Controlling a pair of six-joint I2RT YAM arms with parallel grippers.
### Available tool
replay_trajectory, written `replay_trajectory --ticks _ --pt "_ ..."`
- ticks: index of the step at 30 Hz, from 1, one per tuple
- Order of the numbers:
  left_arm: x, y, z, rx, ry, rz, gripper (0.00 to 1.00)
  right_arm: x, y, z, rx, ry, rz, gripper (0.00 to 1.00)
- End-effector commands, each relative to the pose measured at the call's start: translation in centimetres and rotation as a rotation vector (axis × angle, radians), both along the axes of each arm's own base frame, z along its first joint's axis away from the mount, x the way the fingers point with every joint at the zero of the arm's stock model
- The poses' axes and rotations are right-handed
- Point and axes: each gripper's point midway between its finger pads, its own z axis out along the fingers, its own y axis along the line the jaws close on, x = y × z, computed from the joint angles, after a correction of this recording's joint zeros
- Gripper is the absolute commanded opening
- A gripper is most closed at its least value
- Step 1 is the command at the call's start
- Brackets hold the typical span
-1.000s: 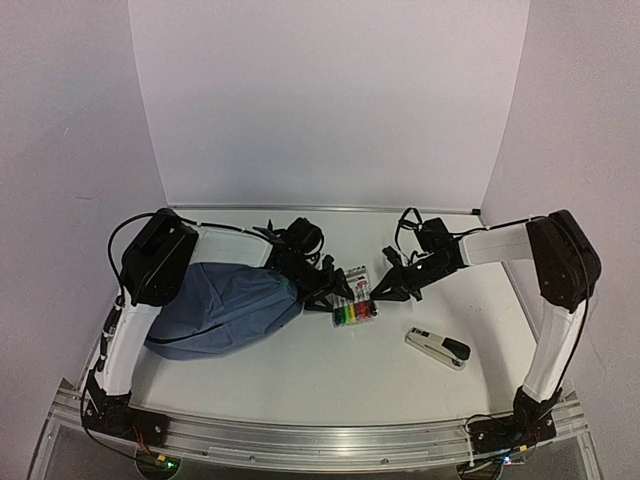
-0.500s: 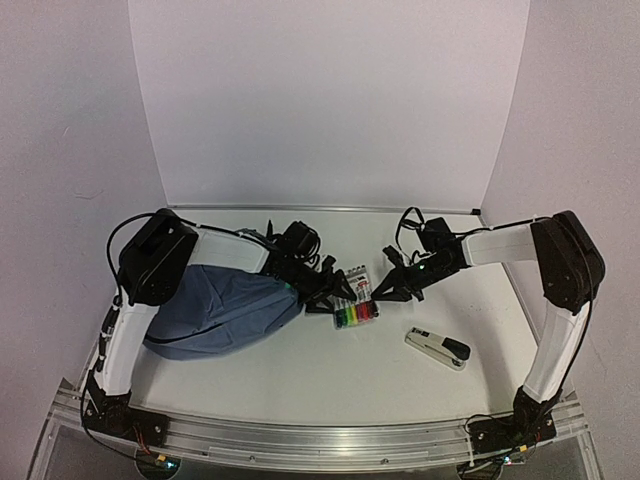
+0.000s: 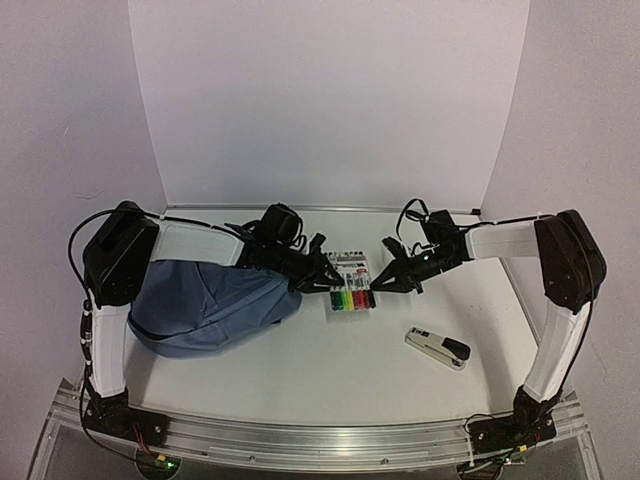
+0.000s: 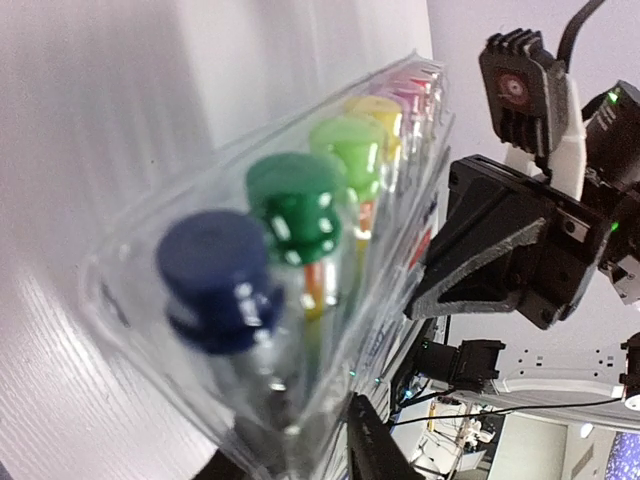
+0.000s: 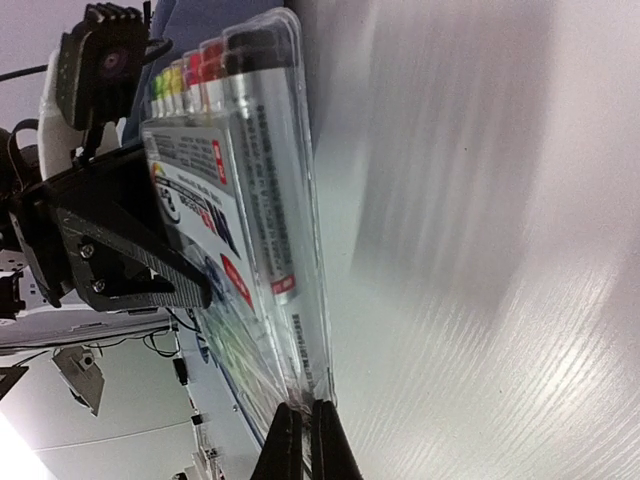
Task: Pack the student bag
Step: Pick up the stationery from the center of the board.
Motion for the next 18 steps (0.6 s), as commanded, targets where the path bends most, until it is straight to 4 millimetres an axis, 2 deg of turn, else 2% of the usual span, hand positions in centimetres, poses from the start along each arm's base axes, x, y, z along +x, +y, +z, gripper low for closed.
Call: replay_trajectory --ticks 1,3,4,6,7,8,10,14,18 --pt "-0.3 -0.5 7.0 -0.116 -0.139 -0.021 0.12 1.6 1.8 5.4 0.146 -0.119 0.068 0.0" --pt "-0.1 -0.3 7.5 -0.111 -0.148 -0.018 0.01 1.9 2.2 6.7 0.166 -0.145 0.076 0.03" --pt "0.0 -0.2 7.8 -0.109 -0.152 -0.016 0.0 2.2 2.3 7.2 0.169 -0.16 0.075 0.11" --pt "0.3 0.1 8.5 -0.104 -0.164 -0.008 0.0 3.2 2.4 8.1 0.161 -0.204 0.064 0.32" --pt "0.5 0.5 9.0 -0.095 -0.168 0.001 0.0 3.7 2.3 8.3 0.153 -0.221 0.054 0.49" --pt "0.8 0.9 9.5 -0.086 -0.177 0.015 0.0 4.6 2.2 8.6 0.139 -0.244 0.038 0.61" --pt "1.3 2.1 10.7 -0.06 -0.194 0.056 0.0 6.2 2.1 8.9 0.102 -0.291 0.006 0.79" --pt "2.7 6.6 11.2 0.057 -0.188 0.203 0.0 9.4 2.6 9.0 0.033 -0.362 -0.044 0.88" --pt "3.2 12.2 11.8 0.148 -0.188 0.356 0.0 11.9 4.6 8.2 -0.012 -0.395 -0.05 0.89"
